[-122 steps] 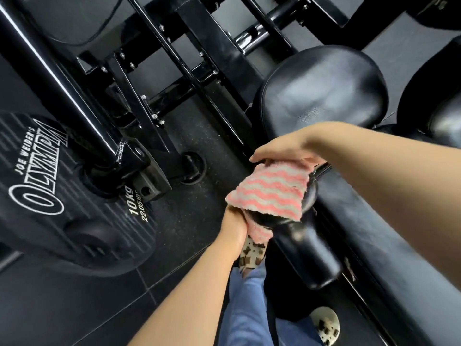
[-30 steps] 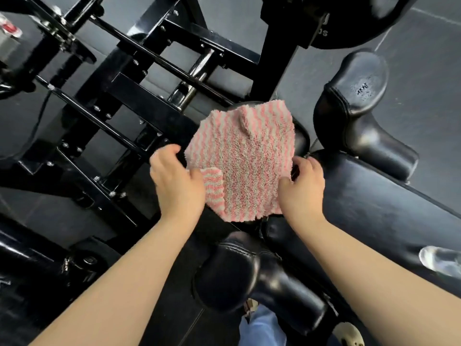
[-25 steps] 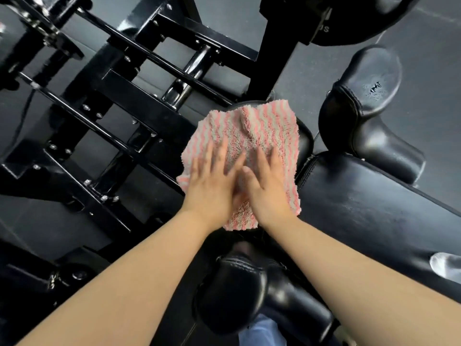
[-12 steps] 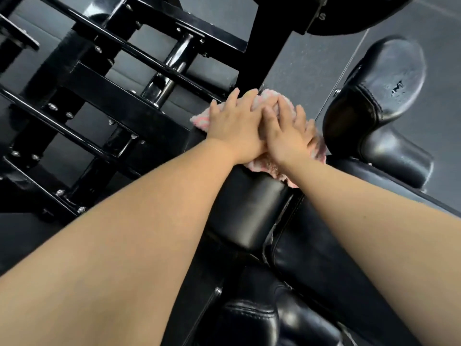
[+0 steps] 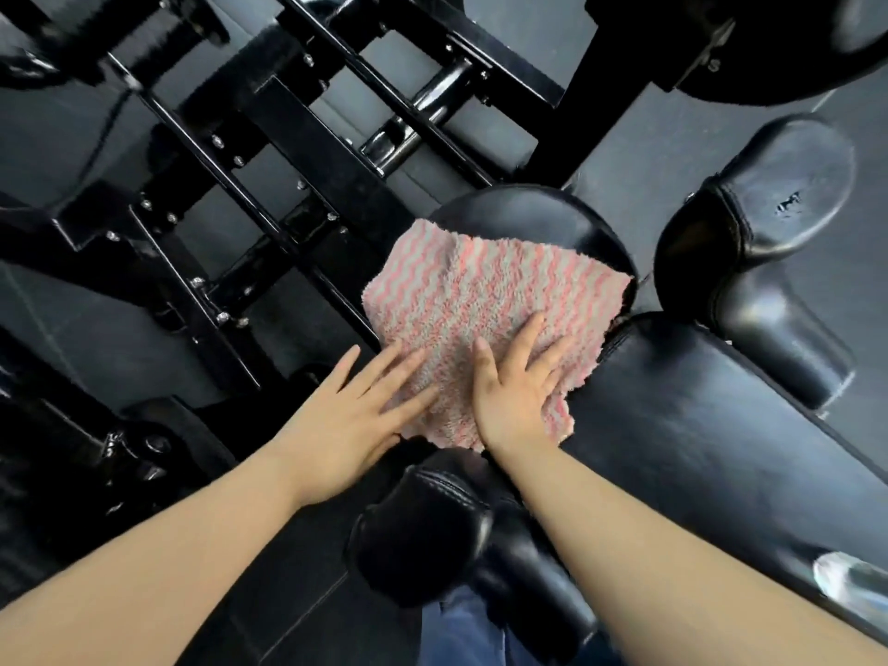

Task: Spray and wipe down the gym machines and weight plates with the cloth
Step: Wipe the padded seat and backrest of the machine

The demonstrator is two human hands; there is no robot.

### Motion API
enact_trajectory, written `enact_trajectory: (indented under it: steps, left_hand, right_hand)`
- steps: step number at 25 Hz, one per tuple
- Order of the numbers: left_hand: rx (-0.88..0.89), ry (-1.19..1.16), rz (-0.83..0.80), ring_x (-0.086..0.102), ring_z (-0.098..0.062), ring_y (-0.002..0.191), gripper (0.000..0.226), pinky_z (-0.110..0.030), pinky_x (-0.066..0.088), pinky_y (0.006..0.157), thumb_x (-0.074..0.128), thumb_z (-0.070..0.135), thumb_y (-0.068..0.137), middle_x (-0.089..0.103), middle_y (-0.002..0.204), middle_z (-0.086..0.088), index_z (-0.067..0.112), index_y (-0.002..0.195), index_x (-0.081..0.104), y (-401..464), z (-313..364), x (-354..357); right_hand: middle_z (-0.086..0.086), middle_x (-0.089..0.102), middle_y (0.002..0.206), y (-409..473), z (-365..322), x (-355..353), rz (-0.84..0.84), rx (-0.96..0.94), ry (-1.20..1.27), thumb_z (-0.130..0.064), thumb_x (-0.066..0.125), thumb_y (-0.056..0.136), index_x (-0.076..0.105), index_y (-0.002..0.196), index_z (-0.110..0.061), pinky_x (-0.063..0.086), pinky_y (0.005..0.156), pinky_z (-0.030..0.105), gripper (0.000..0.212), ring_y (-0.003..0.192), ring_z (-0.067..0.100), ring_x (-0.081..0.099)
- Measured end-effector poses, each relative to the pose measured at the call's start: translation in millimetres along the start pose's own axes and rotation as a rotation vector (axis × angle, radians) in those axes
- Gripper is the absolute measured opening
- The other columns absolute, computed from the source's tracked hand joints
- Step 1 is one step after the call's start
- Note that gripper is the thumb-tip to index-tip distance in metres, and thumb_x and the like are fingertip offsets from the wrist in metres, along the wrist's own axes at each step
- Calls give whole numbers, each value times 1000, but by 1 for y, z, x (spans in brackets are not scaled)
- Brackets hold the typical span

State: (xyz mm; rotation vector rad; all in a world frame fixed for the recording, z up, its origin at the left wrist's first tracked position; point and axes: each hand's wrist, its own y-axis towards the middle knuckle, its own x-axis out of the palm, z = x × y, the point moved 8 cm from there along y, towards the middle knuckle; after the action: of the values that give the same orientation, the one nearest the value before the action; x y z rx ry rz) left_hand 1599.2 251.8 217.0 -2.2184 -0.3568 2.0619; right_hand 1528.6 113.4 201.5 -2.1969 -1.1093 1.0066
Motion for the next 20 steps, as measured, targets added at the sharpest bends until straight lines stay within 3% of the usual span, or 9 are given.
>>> enact_trajectory:
  steps: [1,4,6,8,9,11,14,18,20]
  left_hand:
    - [17,-12,18,1,-29,145,59,-48,8,113,30,28,89,-5,158,-11,19,147,23,-10,3,-5]
    - [35,-95,67,25,-35,136,51,-44,14,114,33,16,86,21,149,-17,15,138,34,9,11,-27]
    - [-40,-53,39,23,-38,135,55,-51,19,112,33,37,89,21,150,-17,23,142,27,48,10,-35]
    - [-161,0,-115,-3,-42,141,72,-62,14,109,22,59,88,-11,155,-20,24,148,1,89,7,-33]
    - [-211,-1,-190,-20,-40,138,77,-64,6,110,18,62,88,-32,147,-18,23,146,-14,105,4,-27]
    - [-291,-55,-260,-31,-37,135,76,-64,-4,110,21,59,92,-43,142,-12,25,144,-24,137,-6,-28]
    - [-280,-101,-202,-25,-37,140,67,-64,-5,110,23,49,97,-31,152,-11,30,146,-18,178,-12,-42]
    - [-293,-204,-151,-16,-33,143,68,-64,-2,111,30,49,93,-16,157,-6,36,149,-6,209,-24,-49]
    - [-288,-263,-88,-3,-28,144,67,-61,1,112,37,51,90,2,158,-2,39,148,6,221,-32,-51]
  right_hand:
    - [8,-30,153,-3,5,-2,-16,-5,-17,-46,30,99,-16,147,-30,-4,113,41,69,144,30,-14]
    - [9,-25,155,-4,11,-6,-35,-68,-42,-42,32,99,-13,148,-29,3,114,38,67,146,26,-8]
    - [8,-24,155,1,12,-8,-43,-102,10,-38,32,100,-11,149,-30,6,116,43,65,145,22,-12]
    - [6,-25,155,9,13,-14,-25,-94,32,-40,27,101,-10,149,-32,10,114,46,61,144,19,-15]
    - [5,-26,155,13,12,-18,-11,-89,38,-41,26,101,-11,148,-33,12,113,46,61,144,19,-17]
    - [6,-28,154,24,6,-27,36,-79,63,-41,25,101,-12,148,-32,11,113,45,60,144,19,-19]
    - [7,-25,155,50,-6,-50,166,28,82,-45,23,100,-10,149,-32,5,113,48,60,143,23,-18]
    - [7,-14,158,92,-17,-80,273,115,-75,-51,21,98,-2,150,-35,-7,113,50,58,143,37,-7]
    - [3,-7,159,102,-18,-88,296,145,-87,-53,22,97,4,148,-40,-1,115,50,55,142,38,4]
